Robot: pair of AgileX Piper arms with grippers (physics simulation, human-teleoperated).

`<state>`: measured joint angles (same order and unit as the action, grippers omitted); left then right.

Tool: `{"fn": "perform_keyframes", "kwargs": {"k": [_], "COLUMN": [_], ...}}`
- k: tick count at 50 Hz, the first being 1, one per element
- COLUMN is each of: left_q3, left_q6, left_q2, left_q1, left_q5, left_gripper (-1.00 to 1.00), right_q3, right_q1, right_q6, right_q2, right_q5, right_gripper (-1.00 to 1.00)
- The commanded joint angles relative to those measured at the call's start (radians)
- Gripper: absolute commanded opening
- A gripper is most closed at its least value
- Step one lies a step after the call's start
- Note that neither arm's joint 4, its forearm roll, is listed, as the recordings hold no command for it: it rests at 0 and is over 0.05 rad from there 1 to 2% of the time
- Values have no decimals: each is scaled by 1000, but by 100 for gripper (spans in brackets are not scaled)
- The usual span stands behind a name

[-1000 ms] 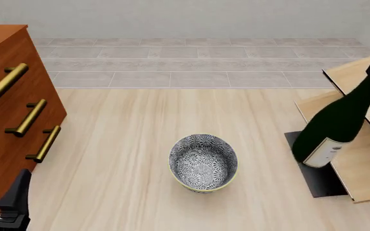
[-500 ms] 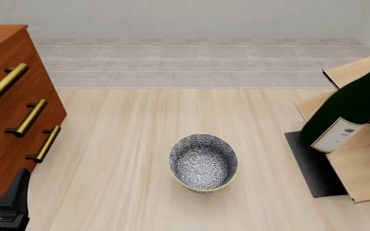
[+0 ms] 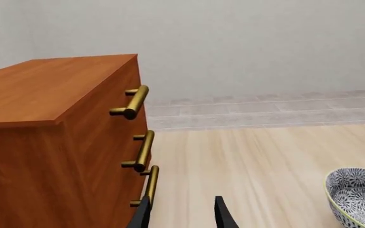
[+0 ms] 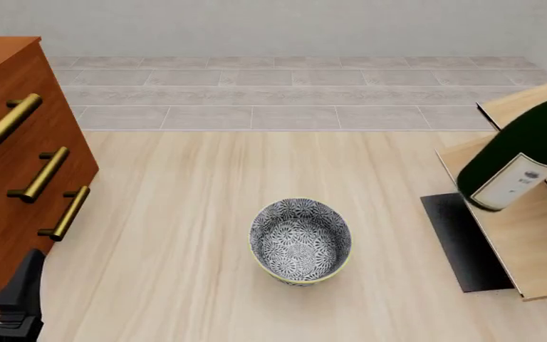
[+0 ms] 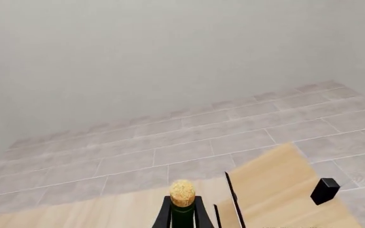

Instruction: Put the wine bottle on the wine rack.

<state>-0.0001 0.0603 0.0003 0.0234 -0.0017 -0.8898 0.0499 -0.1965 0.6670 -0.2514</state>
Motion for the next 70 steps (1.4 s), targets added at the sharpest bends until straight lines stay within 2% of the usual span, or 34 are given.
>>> {"fn": "perform_keyframes", "kwargs": {"k": [1,25,38,70], "left_q3": [0,0,0,0], "left_q6": [-2,-4,-1,-4], "left_q2": [0,0,0,0], "left_q1": [1,3,1,-6], "left_q5": [-1,0,-3,-7], "left_gripper": [100,100,100,100], "right_q3": [-33,-78,-89,-163], "right_q1": [50,129,164,256], "right_q6": [-40,-68,-49,-45], "right_q2": [8,32,56,111], "right_q5": [-8,-39,-39,-58], "right_gripper": [-100,-100,-100,-100]}}
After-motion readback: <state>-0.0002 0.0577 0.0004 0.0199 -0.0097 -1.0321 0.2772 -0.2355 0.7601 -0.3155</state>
